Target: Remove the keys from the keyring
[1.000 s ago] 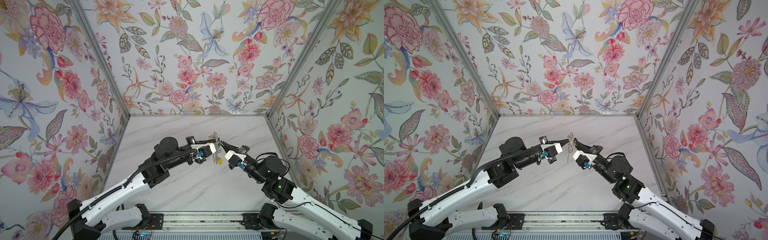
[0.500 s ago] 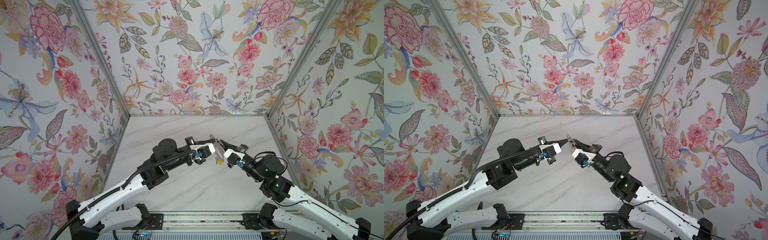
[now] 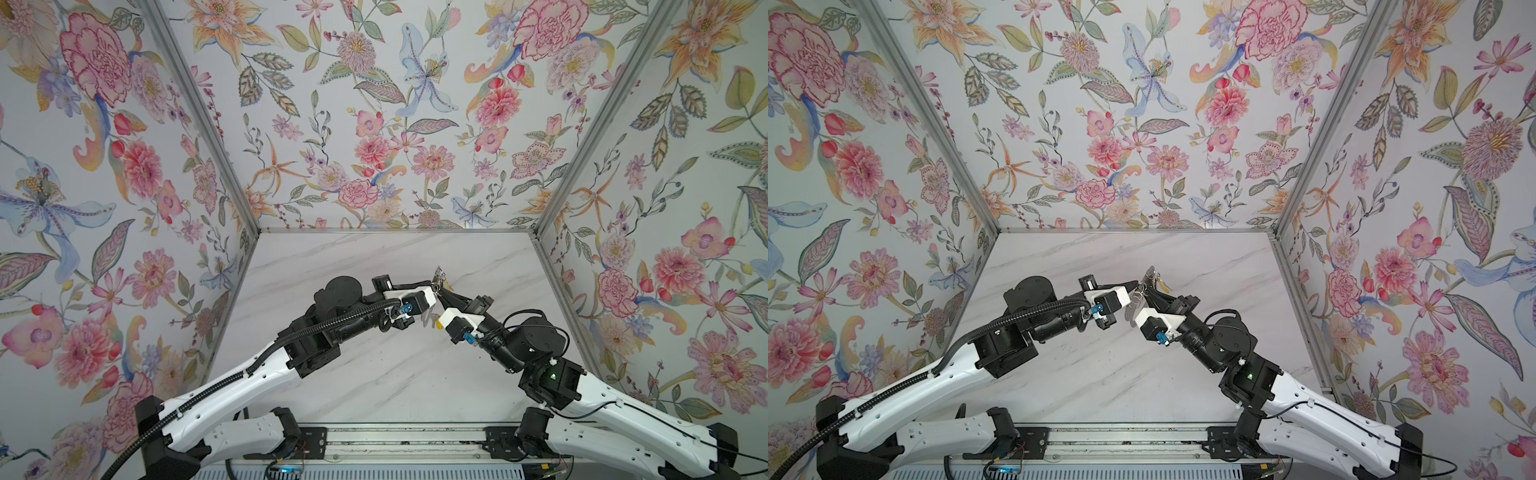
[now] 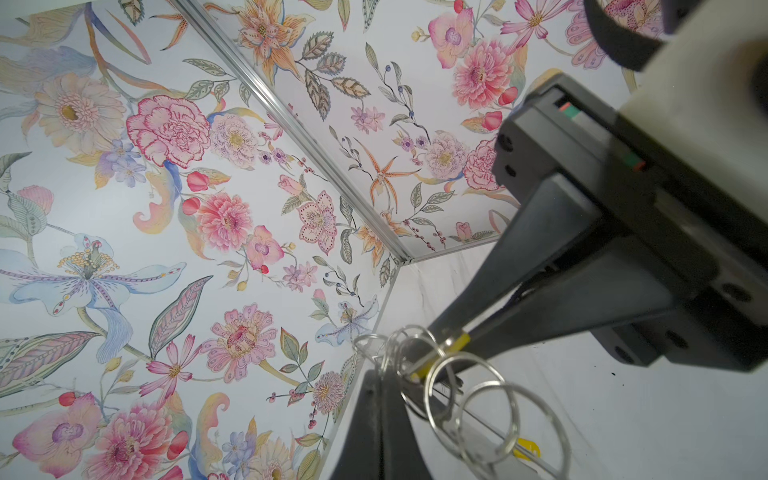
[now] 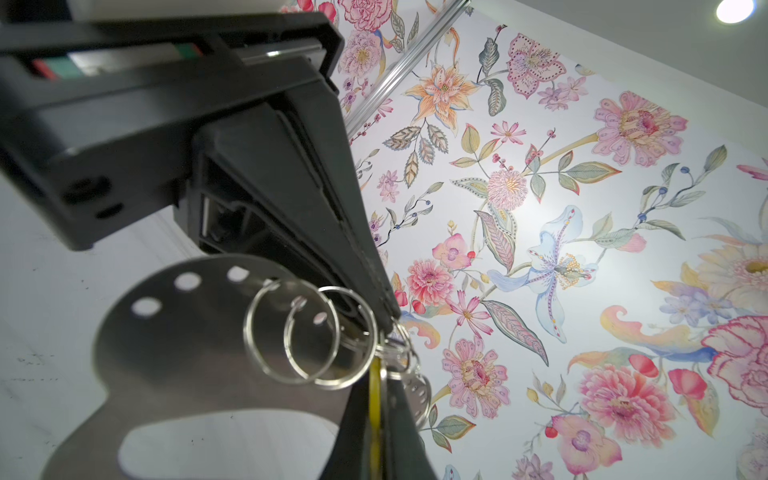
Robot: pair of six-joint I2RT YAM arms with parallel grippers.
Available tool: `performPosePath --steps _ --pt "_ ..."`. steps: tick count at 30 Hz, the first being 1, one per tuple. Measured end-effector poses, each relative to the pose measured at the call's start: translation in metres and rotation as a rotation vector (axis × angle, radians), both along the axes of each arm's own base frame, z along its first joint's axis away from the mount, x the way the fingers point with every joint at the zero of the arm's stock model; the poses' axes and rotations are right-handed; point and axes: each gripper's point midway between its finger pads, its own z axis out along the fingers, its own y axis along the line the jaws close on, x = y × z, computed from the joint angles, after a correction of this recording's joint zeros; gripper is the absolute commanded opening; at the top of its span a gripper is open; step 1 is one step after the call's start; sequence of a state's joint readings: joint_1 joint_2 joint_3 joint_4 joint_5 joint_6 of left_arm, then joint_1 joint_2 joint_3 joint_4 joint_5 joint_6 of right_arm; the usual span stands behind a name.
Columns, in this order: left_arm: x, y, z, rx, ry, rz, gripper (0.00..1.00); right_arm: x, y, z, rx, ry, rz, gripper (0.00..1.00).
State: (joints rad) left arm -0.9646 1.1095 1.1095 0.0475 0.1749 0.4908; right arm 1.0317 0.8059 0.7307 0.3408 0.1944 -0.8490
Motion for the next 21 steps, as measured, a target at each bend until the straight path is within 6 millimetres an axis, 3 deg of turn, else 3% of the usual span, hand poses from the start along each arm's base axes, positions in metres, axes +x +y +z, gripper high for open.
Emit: performPosePath --steps 15,21 --pt "0.005 -0.005 -0.005 0.169 0.057 0.007 0.00 0.003 -0.001 0.004 -0.122 0.021 -0.016 0.00" --pt "0.000 -0.005 -0.018 0.289 0.103 -0.038 0.00 0.003 0.002 -0.007 -0.200 0.107 0.068 0.00"
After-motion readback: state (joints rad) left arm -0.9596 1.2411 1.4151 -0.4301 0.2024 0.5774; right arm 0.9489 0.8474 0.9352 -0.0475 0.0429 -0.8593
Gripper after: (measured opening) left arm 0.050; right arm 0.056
